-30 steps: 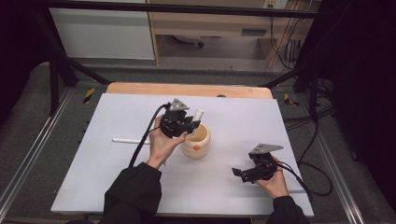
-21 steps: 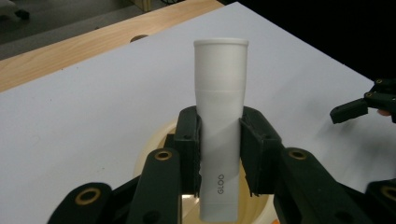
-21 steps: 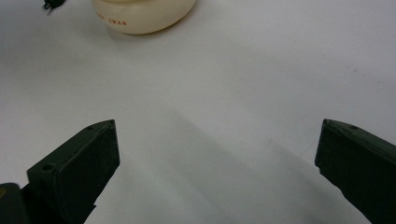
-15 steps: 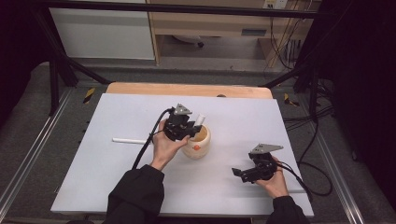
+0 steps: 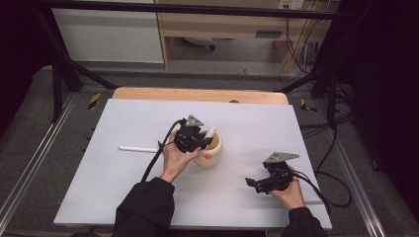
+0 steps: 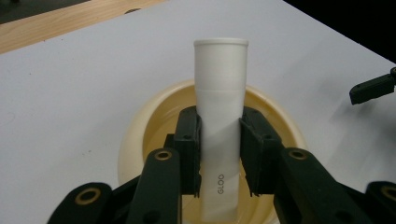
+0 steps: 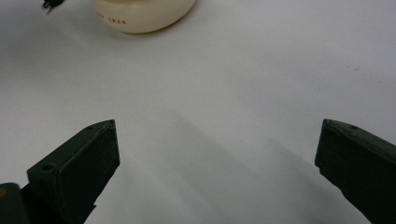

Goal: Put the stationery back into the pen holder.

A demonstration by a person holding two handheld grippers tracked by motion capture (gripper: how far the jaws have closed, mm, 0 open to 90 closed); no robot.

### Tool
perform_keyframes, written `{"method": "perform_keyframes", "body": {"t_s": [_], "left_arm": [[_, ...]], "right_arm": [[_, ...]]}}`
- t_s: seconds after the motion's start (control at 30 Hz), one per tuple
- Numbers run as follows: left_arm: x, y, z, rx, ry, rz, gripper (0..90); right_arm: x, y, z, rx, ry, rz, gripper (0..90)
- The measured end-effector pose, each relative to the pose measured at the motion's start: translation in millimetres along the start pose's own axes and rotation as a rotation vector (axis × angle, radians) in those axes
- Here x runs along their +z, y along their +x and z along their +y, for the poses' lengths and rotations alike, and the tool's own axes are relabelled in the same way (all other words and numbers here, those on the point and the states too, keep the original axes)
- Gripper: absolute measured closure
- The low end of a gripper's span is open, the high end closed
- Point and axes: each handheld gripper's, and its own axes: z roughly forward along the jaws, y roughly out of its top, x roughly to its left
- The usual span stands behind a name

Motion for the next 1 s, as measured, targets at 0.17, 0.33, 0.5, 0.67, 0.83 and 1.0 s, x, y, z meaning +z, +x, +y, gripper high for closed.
{"method": "perform_keyframes", "body": {"t_s": [0.17, 0.33, 0.5, 0.67, 0.83, 1.0], "left_arm": [[3.1, -1.6, -1.1, 0.012, 0.009, 0.006, 69.4], [5.0, -1.4, -2.1, 0.02, 0.026, 0.013, 69.3], [5.4, -1.2, -2.4, 0.032, 0.043, 0.016, 67.1], [-4.9, -2.2, 1.7, 0.033, 0.007, 0.025, 56.8], [-22.3, 0.6, 4.5, 0.041, -0.009, 0.026, 48.3], [-39.9, 3.8, 3.0, 0.066, 0.022, 0.027, 37.0]], "right_arm": [[0.0, 0.1, -0.1, 0.0, 0.0, 0.0, 0.6], [-0.3, -0.1, 0.0, -0.002, 0.0, 0.001, 0.5], [0.0, 0.1, -0.1, 0.0, 0.0, 0.0, 0.6], [0.0, 0.3, -0.1, 0.001, 0.0, 0.001, 0.5], [-0.1, 0.2, 0.0, 0.001, -0.001, -0.001, 0.6], [-0.2, 0.2, 0.0, 0.0, -0.003, -0.001, 0.6]]}}
